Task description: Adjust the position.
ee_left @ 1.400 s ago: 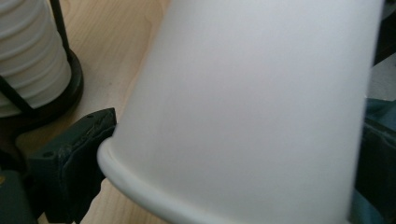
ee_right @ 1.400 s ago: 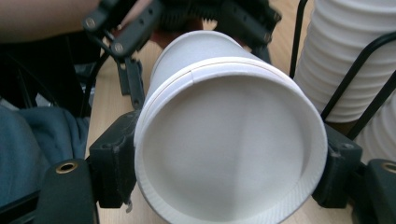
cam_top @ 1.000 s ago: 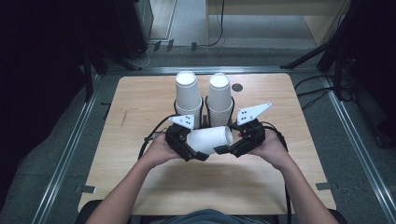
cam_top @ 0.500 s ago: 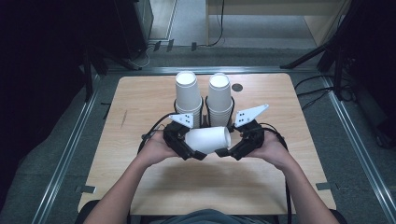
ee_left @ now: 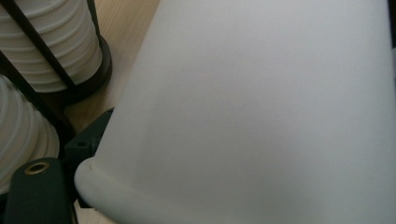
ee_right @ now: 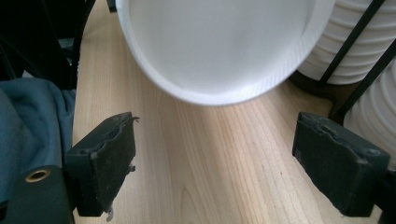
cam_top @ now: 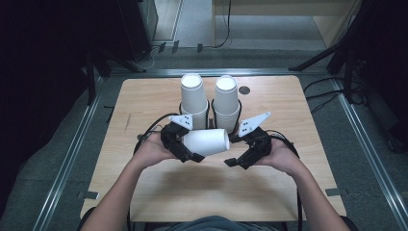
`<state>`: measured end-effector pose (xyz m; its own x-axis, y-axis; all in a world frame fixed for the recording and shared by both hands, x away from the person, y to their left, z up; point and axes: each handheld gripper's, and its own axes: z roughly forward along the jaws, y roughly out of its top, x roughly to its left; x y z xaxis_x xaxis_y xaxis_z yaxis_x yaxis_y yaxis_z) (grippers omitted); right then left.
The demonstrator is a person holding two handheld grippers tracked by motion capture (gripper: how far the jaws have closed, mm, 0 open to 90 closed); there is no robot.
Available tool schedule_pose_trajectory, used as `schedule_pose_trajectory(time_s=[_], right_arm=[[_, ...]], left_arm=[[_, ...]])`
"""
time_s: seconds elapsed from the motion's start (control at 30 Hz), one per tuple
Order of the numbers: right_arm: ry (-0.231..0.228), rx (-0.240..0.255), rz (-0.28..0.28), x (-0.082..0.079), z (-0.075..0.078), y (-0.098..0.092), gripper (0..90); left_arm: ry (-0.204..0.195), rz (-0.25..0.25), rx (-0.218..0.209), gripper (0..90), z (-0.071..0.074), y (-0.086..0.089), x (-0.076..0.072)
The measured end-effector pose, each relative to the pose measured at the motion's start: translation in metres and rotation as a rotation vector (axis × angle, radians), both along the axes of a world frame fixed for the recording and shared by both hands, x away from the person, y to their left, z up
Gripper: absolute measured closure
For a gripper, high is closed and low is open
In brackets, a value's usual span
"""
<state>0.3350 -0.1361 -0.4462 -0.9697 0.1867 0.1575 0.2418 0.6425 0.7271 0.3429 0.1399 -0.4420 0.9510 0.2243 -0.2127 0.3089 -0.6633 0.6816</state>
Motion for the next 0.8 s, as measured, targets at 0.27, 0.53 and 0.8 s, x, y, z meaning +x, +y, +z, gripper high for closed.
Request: schedule_pose_trajectory(time_s=[0.27,0.53,0.8], right_arm=[[-0.006,-0.022,-0.013,0.001,-0.002,-0.001,13.4],[-0.021,-0.053,-0.015,0.002,-0.006,0.003,13.4],[-0.027,-0.065,-0.002,0.001,-0.007,0.009,13.4]], left_arm=[[-0.021,-0.006,0.093,11.2,0.002,-0.001,0.001],[-0.021,-0.025,0.184,11.2,-0.005,-0.010,0.003],[-0.018,-0.061,0.270,11.2,-0.015,-0.026,0.003]])
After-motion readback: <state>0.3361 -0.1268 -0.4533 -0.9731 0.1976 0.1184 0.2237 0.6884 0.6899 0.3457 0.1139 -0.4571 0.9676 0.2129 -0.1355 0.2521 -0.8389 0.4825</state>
